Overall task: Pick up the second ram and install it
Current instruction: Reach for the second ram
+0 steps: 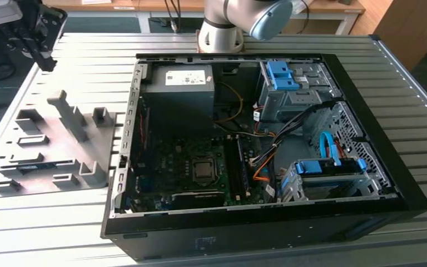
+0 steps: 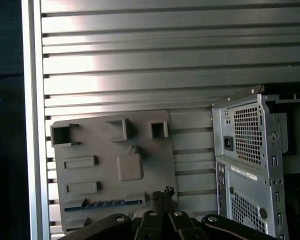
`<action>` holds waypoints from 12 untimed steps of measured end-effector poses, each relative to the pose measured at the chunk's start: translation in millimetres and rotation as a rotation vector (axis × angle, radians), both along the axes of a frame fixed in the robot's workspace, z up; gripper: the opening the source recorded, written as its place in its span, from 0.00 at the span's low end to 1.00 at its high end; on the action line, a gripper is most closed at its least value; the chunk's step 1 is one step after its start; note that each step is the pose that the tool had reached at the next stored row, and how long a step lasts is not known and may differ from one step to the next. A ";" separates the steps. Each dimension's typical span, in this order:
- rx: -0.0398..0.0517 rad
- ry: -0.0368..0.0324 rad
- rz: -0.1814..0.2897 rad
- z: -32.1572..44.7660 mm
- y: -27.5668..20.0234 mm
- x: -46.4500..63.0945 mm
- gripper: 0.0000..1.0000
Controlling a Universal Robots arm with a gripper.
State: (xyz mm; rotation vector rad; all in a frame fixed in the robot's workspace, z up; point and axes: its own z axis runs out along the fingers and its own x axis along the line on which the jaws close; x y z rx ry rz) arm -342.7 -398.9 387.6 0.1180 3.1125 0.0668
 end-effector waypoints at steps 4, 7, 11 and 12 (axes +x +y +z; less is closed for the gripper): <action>-0.0003 -0.0001 0.000 -1.1 -0.6 -9.0 0.10; -0.0004 0.0001 0.000 -1.6 -2.3 -16.3 0.10; -0.0004 0.0001 0.000 -2.8 -7.3 -25.8 0.10; -0.0005 0.0001 0.000 -3.1 -9.1 -27.7 0.10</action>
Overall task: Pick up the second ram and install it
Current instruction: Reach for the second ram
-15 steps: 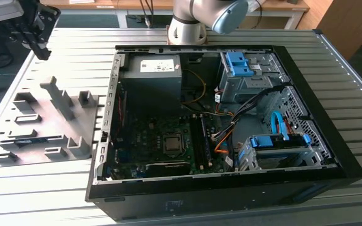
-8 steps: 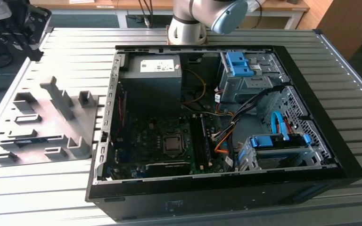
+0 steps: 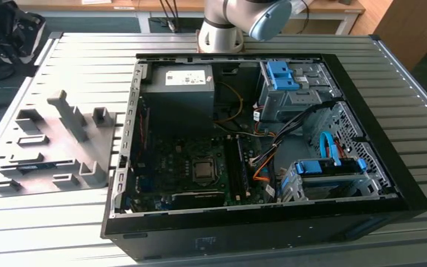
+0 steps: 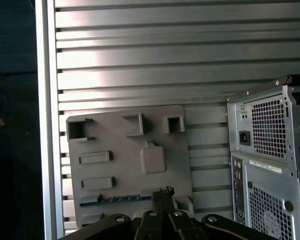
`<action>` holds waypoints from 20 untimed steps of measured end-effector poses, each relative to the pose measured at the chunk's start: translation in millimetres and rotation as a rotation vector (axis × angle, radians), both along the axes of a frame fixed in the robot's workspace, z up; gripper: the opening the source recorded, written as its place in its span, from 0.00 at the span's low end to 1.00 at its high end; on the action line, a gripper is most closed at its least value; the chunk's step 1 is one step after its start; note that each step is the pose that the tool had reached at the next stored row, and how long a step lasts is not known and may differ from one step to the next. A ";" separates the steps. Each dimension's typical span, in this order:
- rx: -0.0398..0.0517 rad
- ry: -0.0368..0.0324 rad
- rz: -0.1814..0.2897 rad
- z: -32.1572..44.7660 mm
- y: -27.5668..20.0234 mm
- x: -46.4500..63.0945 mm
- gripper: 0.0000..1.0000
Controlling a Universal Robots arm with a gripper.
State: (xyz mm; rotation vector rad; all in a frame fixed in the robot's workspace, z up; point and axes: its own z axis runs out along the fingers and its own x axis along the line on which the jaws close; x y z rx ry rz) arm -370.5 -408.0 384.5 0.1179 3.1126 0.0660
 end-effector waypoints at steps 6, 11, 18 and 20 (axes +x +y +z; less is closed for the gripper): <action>-0.0001 -0.0001 0.000 -1.7 -13.1 -9.9 0.10; -0.0002 -0.0001 0.000 -3.5 -22.1 -16.1 0.10; -0.0002 -0.0001 0.000 -6.5 -30.9 -22.3 0.10; -0.0002 -0.0001 0.000 -7.7 -33.2 -24.0 0.10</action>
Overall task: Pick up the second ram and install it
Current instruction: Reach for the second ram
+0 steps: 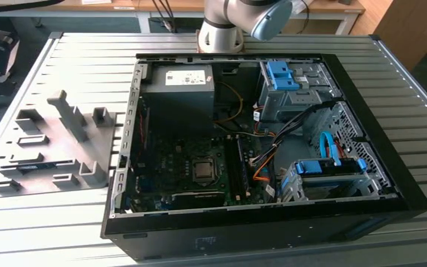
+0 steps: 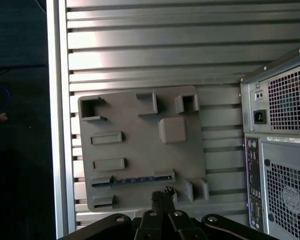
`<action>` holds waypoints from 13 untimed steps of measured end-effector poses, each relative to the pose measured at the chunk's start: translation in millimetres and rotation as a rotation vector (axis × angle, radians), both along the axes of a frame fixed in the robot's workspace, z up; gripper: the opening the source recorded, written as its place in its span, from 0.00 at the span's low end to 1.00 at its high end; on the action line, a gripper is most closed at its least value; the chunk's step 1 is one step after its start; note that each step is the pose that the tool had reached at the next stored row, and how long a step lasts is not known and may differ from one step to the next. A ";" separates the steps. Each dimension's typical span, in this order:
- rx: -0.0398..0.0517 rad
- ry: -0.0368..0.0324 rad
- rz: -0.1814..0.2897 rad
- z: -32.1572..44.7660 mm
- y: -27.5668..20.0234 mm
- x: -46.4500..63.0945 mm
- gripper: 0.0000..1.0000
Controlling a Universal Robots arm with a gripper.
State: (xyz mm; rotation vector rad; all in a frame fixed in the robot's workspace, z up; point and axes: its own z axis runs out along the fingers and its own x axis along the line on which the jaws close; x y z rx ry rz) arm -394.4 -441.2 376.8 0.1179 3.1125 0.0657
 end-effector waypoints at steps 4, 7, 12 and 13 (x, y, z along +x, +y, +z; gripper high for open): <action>0.0000 0.0002 0.000 -5.4 -3.2 -0.8 0.10; 0.0001 0.0004 0.000 -10.0 -5.0 -1.4 0.10; 0.0001 0.0004 0.000 -16.7 -10.2 -3.2 0.10; 0.0002 0.0002 0.000 -18.6 -11.2 -3.4 0.10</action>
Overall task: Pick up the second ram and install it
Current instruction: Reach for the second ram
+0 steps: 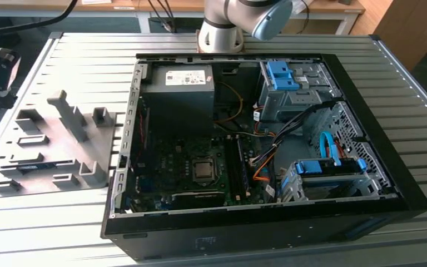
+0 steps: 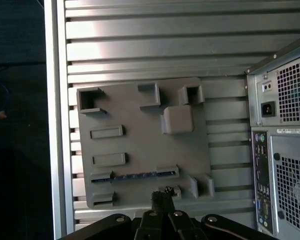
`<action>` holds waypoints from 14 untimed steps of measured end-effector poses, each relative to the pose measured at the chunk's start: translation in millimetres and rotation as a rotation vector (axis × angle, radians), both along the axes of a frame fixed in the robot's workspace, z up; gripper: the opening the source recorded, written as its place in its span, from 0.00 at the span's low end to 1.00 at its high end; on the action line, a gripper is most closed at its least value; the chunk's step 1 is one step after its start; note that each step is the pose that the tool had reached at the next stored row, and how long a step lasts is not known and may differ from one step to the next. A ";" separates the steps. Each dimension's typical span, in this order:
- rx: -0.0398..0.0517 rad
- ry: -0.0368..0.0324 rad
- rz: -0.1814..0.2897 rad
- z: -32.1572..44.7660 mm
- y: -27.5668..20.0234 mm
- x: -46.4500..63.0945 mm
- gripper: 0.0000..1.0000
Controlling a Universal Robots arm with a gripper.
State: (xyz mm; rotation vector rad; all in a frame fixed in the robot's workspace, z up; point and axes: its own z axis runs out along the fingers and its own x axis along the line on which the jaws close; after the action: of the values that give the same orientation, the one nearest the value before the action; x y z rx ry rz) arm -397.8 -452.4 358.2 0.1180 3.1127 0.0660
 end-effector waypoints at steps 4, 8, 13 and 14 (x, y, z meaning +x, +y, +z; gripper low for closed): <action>-0.0001 0.0004 0.000 -7.2 -2.8 -1.1 0.10; -0.0002 0.0006 0.000 -13.9 -5.1 -2.3 0.10; -0.0001 0.0006 0.000 -21.8 -7.8 -4.1 0.10; -0.0002 0.0008 0.000 -23.2 -8.4 -4.5 0.10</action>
State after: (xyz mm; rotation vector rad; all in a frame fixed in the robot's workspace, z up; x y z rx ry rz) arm -402.4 -460.8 335.0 0.1181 3.1135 0.0656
